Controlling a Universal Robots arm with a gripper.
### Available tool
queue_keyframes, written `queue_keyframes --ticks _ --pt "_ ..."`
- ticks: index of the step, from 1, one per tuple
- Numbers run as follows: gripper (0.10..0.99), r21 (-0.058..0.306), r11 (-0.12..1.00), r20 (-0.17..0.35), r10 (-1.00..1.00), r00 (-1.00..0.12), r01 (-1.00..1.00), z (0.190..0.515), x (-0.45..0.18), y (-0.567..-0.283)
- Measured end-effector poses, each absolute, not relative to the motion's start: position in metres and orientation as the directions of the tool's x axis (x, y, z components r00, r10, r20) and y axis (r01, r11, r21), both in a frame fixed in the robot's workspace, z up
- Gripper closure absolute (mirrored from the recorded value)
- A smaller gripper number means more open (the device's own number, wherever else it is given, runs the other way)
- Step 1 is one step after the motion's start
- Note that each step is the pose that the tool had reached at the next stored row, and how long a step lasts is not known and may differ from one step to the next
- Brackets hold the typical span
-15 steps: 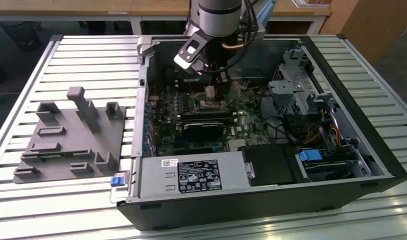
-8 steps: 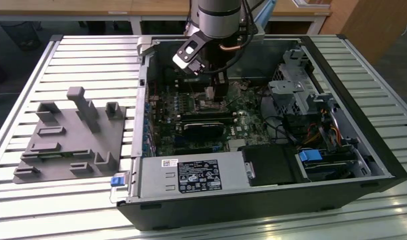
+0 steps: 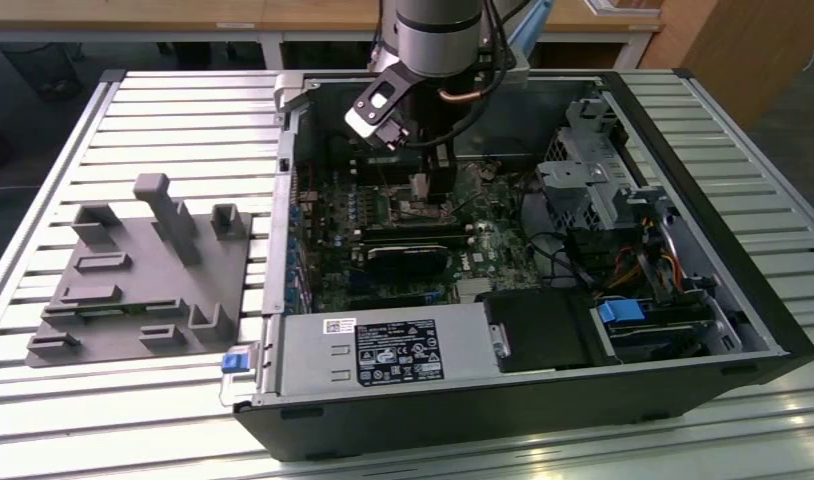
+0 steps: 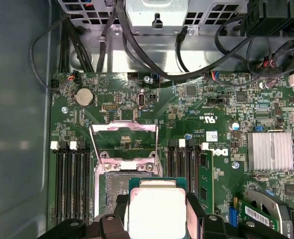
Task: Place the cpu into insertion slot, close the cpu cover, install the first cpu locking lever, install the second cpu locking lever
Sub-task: 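Place the cpu into insertion slot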
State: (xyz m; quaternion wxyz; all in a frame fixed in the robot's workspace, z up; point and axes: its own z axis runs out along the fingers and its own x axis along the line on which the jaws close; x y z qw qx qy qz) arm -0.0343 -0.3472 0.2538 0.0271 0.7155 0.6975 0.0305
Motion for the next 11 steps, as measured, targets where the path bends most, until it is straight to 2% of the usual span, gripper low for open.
queue_keyframes --ticks 11 --pt "0.545 0.081 -0.06 0.005 0.998 0.059 0.995 0.2523 -0.0351 -0.3467"
